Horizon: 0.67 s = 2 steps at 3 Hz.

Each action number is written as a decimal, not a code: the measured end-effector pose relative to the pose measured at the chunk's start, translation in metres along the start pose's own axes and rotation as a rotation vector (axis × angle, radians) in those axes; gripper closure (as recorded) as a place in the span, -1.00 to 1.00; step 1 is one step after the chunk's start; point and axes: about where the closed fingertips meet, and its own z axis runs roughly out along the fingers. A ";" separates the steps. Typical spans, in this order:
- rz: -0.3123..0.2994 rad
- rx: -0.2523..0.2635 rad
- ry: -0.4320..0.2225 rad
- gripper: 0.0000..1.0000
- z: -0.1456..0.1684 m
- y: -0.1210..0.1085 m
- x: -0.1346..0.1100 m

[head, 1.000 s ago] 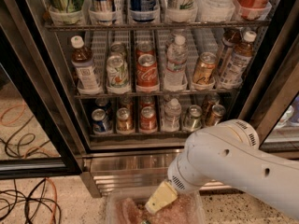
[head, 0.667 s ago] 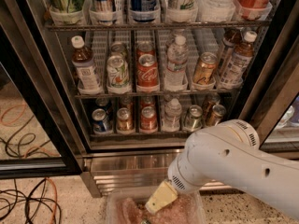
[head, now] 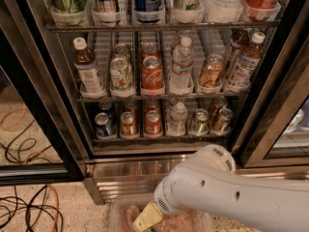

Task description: Pick pepsi can from bottom shelf of fridge

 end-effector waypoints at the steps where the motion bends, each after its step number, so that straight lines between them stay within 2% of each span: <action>1: 0.044 0.025 -0.031 -1.00 0.023 -0.006 -0.012; 2: 0.150 0.023 -0.012 -1.00 0.045 -0.015 -0.020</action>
Offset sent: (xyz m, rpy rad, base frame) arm 0.0520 0.0292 -0.0728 0.0416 0.1249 -0.3767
